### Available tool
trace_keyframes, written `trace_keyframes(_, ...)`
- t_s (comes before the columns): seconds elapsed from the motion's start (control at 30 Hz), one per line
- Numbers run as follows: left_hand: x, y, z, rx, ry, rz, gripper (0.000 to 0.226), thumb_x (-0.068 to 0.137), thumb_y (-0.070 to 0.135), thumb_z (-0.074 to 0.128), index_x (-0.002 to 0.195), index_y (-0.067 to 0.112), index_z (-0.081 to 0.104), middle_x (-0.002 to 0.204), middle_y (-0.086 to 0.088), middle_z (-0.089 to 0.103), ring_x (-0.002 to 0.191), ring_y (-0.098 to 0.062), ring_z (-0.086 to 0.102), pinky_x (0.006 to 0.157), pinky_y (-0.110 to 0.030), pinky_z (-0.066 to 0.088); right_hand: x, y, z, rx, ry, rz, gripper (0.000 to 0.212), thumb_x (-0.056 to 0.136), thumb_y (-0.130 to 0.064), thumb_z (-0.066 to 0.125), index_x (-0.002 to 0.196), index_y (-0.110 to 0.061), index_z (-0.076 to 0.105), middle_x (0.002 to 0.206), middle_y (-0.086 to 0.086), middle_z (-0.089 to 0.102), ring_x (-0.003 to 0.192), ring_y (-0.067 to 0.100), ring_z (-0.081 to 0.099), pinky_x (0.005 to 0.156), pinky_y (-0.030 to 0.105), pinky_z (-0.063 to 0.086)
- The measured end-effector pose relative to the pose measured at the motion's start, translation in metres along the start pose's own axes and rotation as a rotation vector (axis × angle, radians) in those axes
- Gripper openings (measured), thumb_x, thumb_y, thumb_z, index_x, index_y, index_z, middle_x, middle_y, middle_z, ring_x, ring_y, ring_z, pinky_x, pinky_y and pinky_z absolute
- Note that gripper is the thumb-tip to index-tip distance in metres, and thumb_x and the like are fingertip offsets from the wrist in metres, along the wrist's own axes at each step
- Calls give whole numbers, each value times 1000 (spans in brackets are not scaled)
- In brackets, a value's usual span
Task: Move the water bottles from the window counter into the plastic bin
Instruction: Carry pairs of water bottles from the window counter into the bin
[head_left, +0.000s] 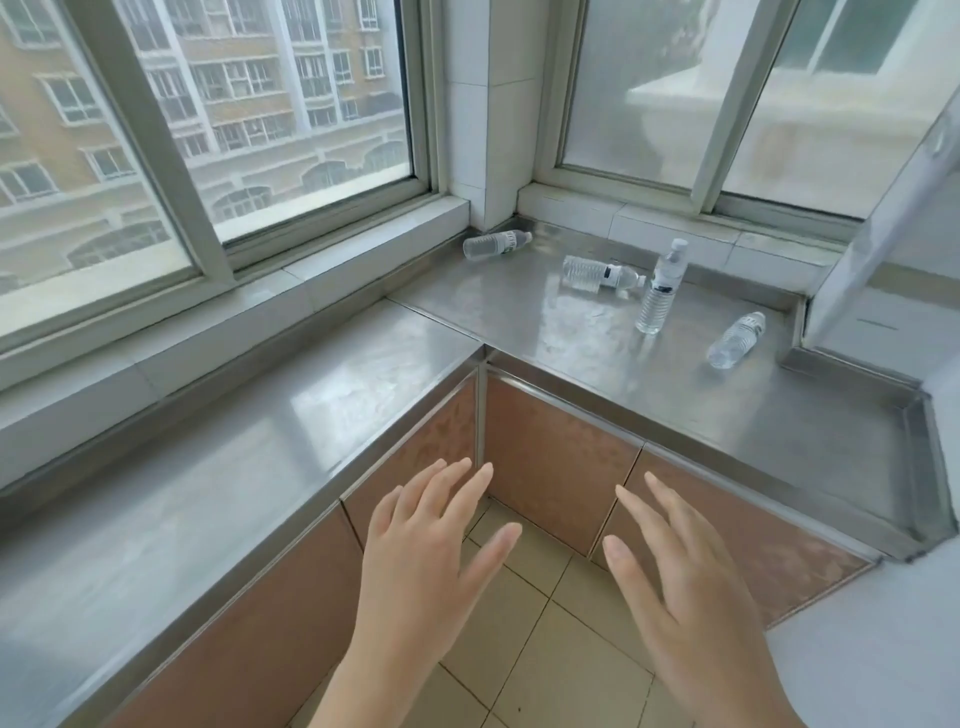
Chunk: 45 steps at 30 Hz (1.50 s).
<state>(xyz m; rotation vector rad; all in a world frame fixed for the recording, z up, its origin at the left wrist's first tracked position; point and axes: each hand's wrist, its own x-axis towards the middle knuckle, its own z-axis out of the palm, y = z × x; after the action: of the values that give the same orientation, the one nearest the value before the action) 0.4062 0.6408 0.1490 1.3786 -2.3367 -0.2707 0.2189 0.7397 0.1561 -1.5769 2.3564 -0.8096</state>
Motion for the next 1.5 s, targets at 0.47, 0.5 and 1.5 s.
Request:
trace_keyframes(0.47, 252, 57, 118, -99, -62, 188, 58, 90, 62, 46, 138, 32, 58, 142, 11, 57, 140, -14, 43, 110, -37, 31, 194, 101, -21, -94, 87, 257, 68, 80, -66, 20, 140, -39, 39, 155, -15, 25, 141, 12, 23, 113, 36, 24)
trace_keyframes(0.5, 272, 63, 126, -110, -65, 209, 59, 89, 62, 44, 137, 31, 58, 142, 10, 57, 140, -15, 43, 110, -38, 31, 209, 108, -23, -104, 87, 273, 68, 80, -66, 20, 140, -39, 39, 155, -14, 25, 141, 12, 24, 112, 35, 23)
trace_keyframes(1.5, 613, 182, 436, -861, -303, -363, 75, 62, 12, 93, 123, 21, 50, 116, -2, 64, 107, -17, 65, 85, -30, 56, 576, 427, 15, 441, 96, 931, 81, 73, -33, 75, 141, -24, 29, 122, 3, 59, 94, 24, 63, 85, 44, 51)
